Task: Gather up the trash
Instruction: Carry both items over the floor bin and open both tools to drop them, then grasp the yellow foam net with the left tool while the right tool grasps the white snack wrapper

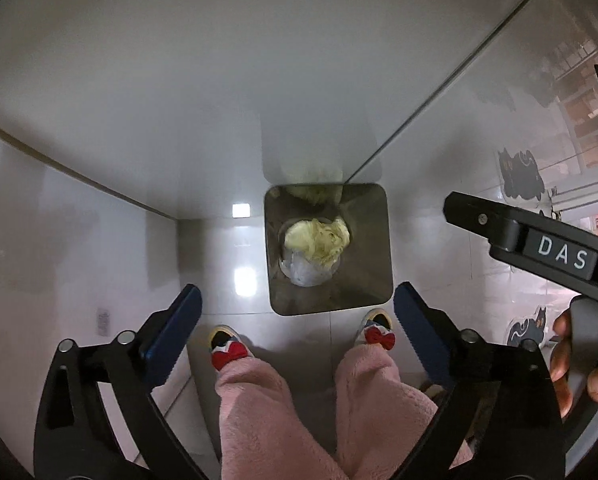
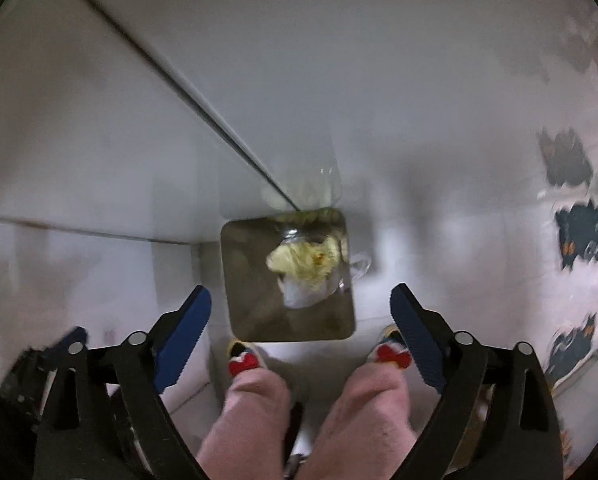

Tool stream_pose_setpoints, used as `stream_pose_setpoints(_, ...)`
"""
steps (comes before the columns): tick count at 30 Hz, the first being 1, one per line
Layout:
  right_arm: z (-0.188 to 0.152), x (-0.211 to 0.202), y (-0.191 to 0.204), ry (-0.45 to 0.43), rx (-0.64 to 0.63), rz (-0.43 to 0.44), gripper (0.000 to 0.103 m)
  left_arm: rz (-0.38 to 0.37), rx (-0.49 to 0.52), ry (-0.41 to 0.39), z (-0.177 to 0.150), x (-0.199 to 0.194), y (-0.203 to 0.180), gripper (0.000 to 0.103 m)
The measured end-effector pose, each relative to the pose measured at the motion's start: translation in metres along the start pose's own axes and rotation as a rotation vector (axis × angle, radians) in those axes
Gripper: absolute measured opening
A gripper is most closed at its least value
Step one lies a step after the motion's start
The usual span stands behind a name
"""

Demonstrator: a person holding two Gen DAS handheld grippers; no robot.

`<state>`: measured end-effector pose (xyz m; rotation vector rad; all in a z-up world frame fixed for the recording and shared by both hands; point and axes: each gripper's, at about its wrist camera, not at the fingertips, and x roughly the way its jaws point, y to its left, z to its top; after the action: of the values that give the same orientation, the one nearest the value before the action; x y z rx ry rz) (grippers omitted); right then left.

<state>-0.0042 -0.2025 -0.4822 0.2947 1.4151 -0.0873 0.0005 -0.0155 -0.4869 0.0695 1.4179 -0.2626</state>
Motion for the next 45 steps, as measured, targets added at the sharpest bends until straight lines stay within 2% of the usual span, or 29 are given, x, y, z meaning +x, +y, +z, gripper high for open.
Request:
stream_pose_setpoints(3,-0.001,-0.029,0.003,-0.033,-0.03,0.016,0.095,0.0,0.001,-0.013,-0.002,-0.024,-0.002,0.094)
stream_pose_setpoints(8,0.0,-0.09,-0.003,-0.097,0.001,0.07,0.098,0.001,0.033,-0.068,-0.004,-0.076,-0.003,0.095)
stream_pose_setpoints(12,-0.002,-0.143,-0.007,-0.18,0.015,0.107,0.098,-0.054,-0.003,-0.124,-0.003,-0.121,0.004,0.095)
stream_pose_setpoints(16,0.011,-0.194,-0.005,-0.27,-0.006,0.095,0.098,-0.054,-0.011,-0.191,0.004,-0.164,0.005,0.095)
stream_pose_setpoints(21,0.031,-0.238,-0.013,-0.361,0.016,0.057,0.098,-0.013,0.038,-0.291,0.03,-0.215,-0.008,0.095)
stream_pose_setpoints(28,0.068,-0.275,-0.026,-0.435,0.043,0.048,0.098,-0.008,0.062,-0.394,0.075,-0.262,-0.015,0.095)
stream_pose_setpoints(33,0.097,-0.284,-0.027,-0.462,0.049,0.054,0.098,-0.024,0.077,-0.442,0.108,-0.274,-0.013,0.095)
stream_pose_setpoints(38,0.124,-0.282,-0.024,-0.465,0.051,0.055,0.098,-0.038,0.068,-0.453,0.13,-0.276,-0.001,0.094)
stream_pose_setpoints(41,0.135,-0.277,-0.022,-0.46,0.046,0.05,0.093,-0.052,0.066,-0.446,0.144,-0.27,0.006,0.084)
stream_pose_setpoints(43,0.143,-0.272,-0.021,-0.453,0.04,0.06,0.078,-0.072,0.07,-0.433,0.152,-0.264,0.009,0.068)
stream_pose_setpoints(45,0.149,-0.268,-0.02,-0.444,0.039,0.071,0.071,-0.09,0.084,-0.419,0.16,-0.258,0.01,0.057)
